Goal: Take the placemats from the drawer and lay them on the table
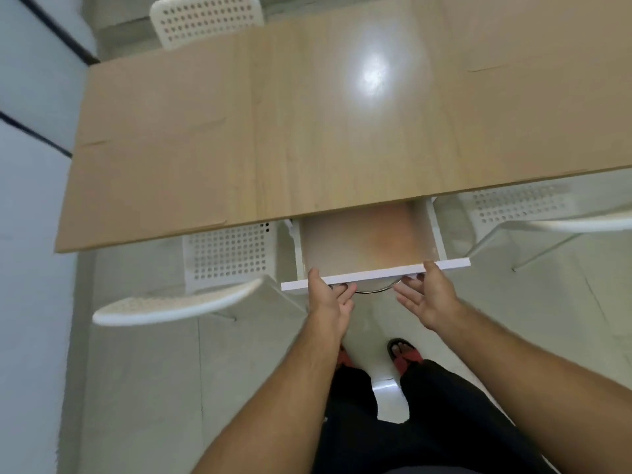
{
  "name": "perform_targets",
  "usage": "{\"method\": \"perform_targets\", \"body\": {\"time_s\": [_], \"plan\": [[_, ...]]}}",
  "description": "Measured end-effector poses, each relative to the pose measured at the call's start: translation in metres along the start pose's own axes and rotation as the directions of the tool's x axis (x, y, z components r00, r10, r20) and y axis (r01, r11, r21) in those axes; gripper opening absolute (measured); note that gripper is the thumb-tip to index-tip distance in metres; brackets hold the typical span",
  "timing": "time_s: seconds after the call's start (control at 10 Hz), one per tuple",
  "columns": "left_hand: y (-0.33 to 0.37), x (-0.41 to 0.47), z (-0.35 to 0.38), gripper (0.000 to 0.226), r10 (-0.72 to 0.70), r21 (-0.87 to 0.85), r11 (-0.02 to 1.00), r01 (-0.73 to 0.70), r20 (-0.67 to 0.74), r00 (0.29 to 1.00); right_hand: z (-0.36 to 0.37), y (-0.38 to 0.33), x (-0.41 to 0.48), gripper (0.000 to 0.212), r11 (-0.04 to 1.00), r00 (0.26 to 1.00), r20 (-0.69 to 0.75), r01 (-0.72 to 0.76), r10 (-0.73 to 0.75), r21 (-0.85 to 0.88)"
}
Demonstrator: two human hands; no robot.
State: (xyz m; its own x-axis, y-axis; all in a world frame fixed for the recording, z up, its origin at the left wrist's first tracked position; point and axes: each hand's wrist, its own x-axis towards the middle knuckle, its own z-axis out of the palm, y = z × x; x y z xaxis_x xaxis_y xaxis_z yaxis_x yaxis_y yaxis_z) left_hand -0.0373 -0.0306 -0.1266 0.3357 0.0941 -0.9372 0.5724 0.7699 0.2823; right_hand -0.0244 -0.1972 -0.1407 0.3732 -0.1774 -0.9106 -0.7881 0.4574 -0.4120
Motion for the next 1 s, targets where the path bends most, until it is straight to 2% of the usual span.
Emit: {"method": "perform_targets", "body": {"time_s": [0.2,0.5,0.7,0.8,0.9,1.0], "plan": [[0.038,0.030,0.030,0.064,-0.002,-0.022,1.000,0.003,0.029,1.000,0.026,-0.044,0.018,0.059,0.992,0.999,0.044,0.018,-0.023,0.126],[0.071,0.061,0.077,0.087,0.089,-0.134,0.988,-0.075,0.099,0.991,0.062,-0.090,0.049,0.065,0.971,0.991,0.126,0.011,-0.042,0.240],[0.081,0.072,0.093,0.094,0.113,-0.242,0.966,-0.091,0.078,0.991,0.069,-0.106,0.065,0.069,0.943,0.987,0.155,-0.025,-0.029,0.333],[0.075,0.066,0.090,0.089,0.127,-0.197,0.974,-0.108,0.087,0.988,0.065,-0.106,0.065,0.069,0.958,0.985,0.171,-0.039,-0.010,0.283],[0.066,0.058,0.088,0.077,0.125,0.049,0.990,-0.131,0.114,0.986,0.060,-0.097,0.054,0.059,0.998,0.985,0.172,0.000,-0.010,0.061],[0.049,0.039,0.088,0.053,0.172,0.422,0.886,-0.194,0.090,0.981,0.055,-0.085,0.034,0.030,0.962,0.984,0.075,0.175,-0.163,-0.210]]}}
